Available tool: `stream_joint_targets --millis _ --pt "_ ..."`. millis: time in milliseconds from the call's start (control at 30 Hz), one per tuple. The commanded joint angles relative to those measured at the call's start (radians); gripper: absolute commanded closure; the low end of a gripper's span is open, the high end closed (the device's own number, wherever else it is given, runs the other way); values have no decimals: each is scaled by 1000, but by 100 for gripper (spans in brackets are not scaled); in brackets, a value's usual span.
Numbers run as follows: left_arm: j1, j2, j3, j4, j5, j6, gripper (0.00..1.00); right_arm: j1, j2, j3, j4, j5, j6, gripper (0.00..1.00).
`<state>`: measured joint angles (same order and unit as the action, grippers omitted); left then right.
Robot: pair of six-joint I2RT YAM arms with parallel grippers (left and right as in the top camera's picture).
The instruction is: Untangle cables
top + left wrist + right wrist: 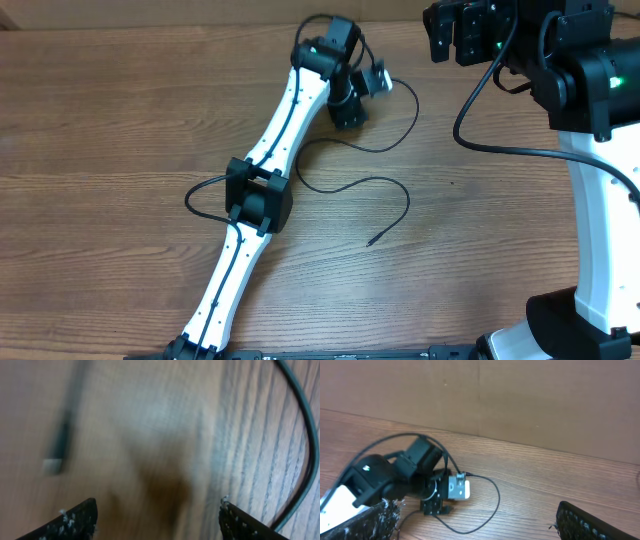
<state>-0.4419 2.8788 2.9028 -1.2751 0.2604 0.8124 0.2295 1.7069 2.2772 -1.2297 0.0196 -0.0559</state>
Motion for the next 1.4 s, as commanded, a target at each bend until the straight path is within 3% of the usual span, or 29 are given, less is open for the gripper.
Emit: stream_joint_targets --millis 0,100,233,300,433,533,800,1067,1367 --pt "-6 74 3 -38 55 41 25 -2 -5 1 1 32 -5 0" --pt "-7 81 1 -70 77 17 31 -2 -2 1 0 32 -4 0" --pt "-12 81 1 -113 96 18 31 -2 3 1 -8 31 0 0" --pt "-12 81 1 -124 97 17 37 -2 3 1 -24 31 0 0" --pt "-15 81 2 -124 104 -8 96 -2 3 1 -50 31 0 0" --pt "-19 63 8 -142 108 -39 96 -2 3 1 -60 31 0 0" --pt "-23 -35 14 -267 77 -27 57 -2 5 0 -69 10 0 0" --pt "-23 -34 11 -330 51 -26 48 -2 5 0 -98 5 0 0" --pt "-24 -19 11 -314 100 -4 49 -2 5 0 -116 5 0 0"
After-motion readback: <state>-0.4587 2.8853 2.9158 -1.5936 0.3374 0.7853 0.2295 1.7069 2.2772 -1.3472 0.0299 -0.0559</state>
